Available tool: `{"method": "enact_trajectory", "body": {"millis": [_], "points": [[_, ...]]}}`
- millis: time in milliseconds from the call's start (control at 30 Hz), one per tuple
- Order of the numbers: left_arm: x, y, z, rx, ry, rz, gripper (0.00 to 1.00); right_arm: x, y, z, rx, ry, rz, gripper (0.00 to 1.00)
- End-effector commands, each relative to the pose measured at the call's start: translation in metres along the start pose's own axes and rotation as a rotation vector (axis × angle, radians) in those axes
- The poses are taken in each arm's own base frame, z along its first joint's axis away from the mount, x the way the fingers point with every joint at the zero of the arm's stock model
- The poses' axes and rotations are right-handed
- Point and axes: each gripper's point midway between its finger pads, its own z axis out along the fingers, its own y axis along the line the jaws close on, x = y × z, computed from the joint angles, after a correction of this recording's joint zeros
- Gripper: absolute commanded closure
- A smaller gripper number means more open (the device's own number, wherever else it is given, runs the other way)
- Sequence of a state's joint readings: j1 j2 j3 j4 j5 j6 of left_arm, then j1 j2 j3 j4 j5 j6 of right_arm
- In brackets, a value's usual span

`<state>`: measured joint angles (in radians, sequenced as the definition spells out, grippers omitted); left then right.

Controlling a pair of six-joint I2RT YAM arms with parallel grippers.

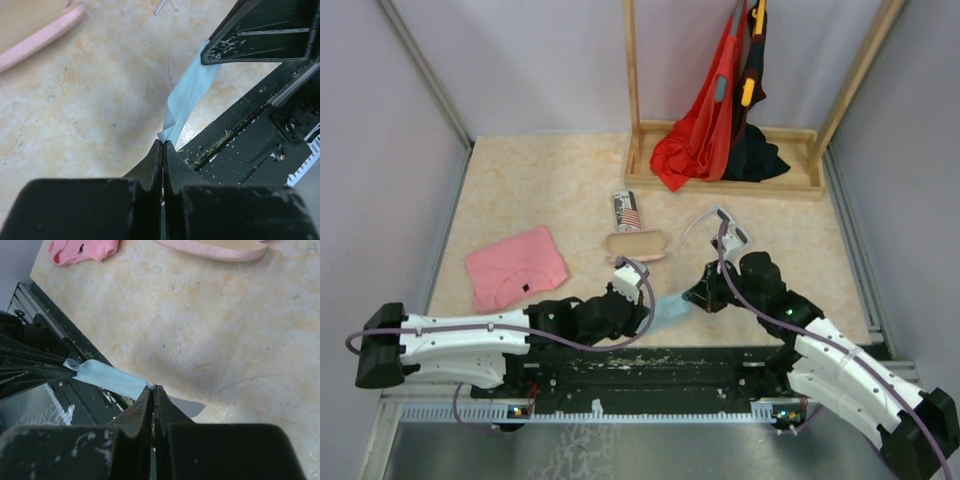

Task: Organize the sunglasses
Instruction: Adjust the glasses cleaning cloth at the center of the board.

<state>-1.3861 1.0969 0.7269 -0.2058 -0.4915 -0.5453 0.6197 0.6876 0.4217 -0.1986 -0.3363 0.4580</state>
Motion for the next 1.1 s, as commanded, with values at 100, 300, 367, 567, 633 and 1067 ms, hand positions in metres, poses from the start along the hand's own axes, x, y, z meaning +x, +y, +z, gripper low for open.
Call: {"method": "enact_trajectory", "body": {"millis": [100, 300, 367, 567, 633, 1067], "points": [[0.044, 0.022, 0.028, -0.091, 0.068, -0.067, 0.99, 0.022, -0.021, 0.015, 0.11, 0.133, 0.099, 1.0], [0.034, 0.067, 0.066, -0.161, 0.018, -0.113, 0.99, -0.004, -0.051, 0.052, 0.202, 0.053, 0.023, 1.0], [0.03, 0.074, 0.074, -0.174, 0.018, -0.113, 0.99, -0.006, -0.062, 0.062, 0.228, 0.05, -0.014, 1.0], [0.026, 0.096, 0.097, -0.203, 0.015, -0.075, 0.99, -0.019, -0.086, 0.079, 0.281, -0.004, -0.07, 1.0], [0.026, 0.102, 0.104, -0.204, 0.018, -0.07, 0.99, -0.024, -0.094, 0.084, 0.298, -0.014, -0.086, 1.0], [0.024, 0.1, 0.107, -0.146, -0.002, -0.009, 0.99, -0.023, -0.101, 0.085, 0.305, -0.013, -0.165, 1.0]]}}
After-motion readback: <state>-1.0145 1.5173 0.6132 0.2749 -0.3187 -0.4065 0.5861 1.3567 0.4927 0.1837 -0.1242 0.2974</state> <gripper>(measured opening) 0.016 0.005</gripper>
